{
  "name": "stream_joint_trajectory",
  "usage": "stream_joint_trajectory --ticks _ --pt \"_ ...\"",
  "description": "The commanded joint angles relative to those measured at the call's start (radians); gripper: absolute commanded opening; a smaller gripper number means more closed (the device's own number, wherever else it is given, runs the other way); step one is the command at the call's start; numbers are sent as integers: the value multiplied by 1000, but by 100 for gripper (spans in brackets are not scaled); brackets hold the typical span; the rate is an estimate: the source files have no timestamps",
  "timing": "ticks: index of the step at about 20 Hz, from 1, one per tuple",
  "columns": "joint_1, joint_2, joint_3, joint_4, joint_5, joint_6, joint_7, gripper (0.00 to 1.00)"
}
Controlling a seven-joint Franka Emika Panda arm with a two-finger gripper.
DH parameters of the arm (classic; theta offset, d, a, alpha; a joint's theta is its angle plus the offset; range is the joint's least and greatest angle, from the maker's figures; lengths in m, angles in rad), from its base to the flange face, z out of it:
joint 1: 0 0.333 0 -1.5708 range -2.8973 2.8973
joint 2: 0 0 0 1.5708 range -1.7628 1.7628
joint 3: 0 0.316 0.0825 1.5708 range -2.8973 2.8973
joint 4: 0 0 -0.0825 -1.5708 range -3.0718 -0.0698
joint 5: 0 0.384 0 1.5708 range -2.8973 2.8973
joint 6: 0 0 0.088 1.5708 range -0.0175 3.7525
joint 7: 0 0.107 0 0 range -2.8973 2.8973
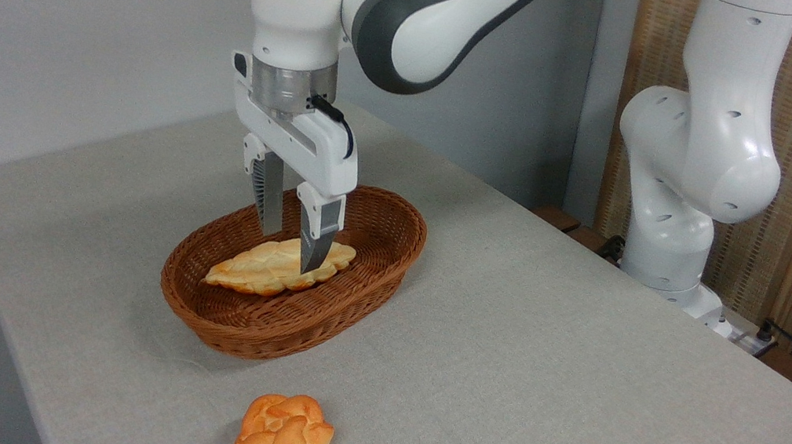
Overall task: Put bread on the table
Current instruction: 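Lower the open gripper around the flat bread loaf in the basket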
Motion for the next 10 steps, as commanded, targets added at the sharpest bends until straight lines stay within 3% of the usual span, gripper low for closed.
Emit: stream_joint_trajectory --ticks 1,5,10 --pt "-18 -28 12 -49 -24 52 -8 100" --pt "-18 -27 14 -51 -93 85 -8 100" --pt "-18 -23 14 -65 -93 95 -6 100"
